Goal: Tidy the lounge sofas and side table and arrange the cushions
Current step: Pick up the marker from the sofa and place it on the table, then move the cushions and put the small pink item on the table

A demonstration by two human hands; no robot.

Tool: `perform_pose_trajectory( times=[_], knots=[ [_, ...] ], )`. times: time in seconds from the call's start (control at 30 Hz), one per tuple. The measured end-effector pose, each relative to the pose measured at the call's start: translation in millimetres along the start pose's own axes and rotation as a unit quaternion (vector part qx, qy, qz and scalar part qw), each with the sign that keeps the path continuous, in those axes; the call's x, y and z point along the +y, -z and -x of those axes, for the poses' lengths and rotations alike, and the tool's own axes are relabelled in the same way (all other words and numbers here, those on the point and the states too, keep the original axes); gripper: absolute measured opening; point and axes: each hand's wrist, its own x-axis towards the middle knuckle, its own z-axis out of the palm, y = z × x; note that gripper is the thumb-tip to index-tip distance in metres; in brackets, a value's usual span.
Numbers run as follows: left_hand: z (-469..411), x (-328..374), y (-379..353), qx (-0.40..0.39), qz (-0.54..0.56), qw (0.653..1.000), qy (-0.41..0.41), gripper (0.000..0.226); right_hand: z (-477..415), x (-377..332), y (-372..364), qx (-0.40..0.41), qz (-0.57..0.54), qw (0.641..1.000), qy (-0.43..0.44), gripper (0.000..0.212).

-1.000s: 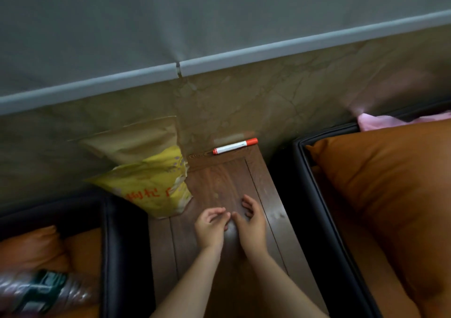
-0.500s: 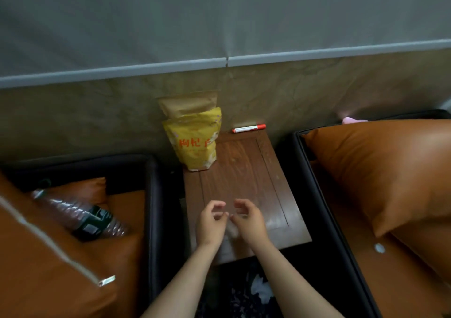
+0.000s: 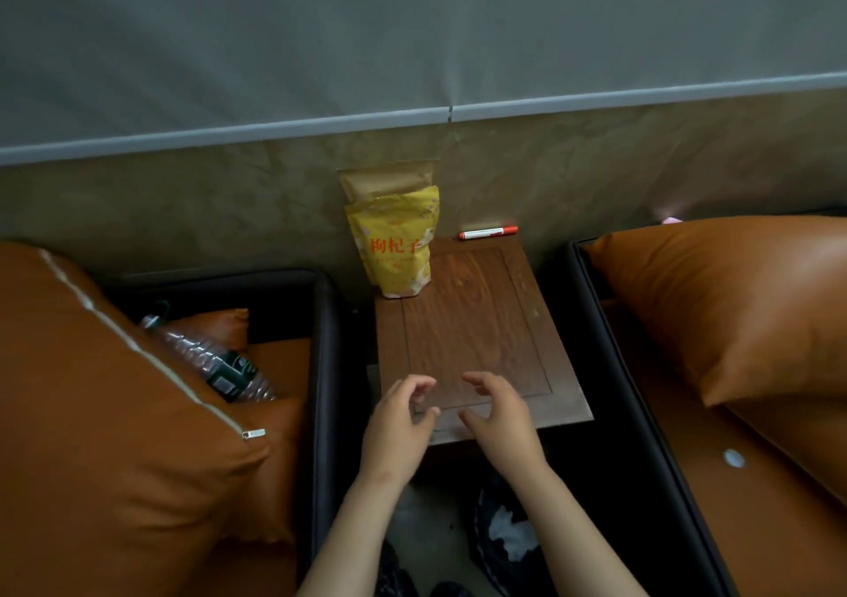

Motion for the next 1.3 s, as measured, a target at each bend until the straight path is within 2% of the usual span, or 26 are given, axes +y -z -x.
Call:
perform_pose_trajectory(
  times=[0.43, 0.73, 1.0, 1.17, 1.3],
  knots=[
    [39.5, 36.1, 21.2, -0.010, -0.079, 0.997, 0.000, 0.038, 20.0, -21.0, 33.8, -0.028, 0.016, 0.996, 0.086, 0.051],
    [31.2, 35.1, 69.4, 0.009, -0.110, 0.992, -0.054, 0.039, 15.6, -71.5, 23.9, 0.018, 0.024, 0.993, 0.112, 0.052],
    [46.2, -44.7, 163.4, -0.003, -0.061, 0.994, -0.092, 0.037, 53.0, -149.1, -64.7, 0.030, 0.023, 0.995, 0.090, 0.052],
    [71.9, -113.1, 268.4, 0.060, -0.062, 0.995, -0.047, 0.034, 87.3, -232.7, -161.7, 0.000, -0.014, 0.993, 0.118, 0.048],
    [91.5, -146.0, 323.9, 0.093, -0.075, 0.993, -0.015, 0.033, 104.4, -279.8, -207.7, -0.023, -0.007, 0.989, 0.145, 0.048]
  ],
)
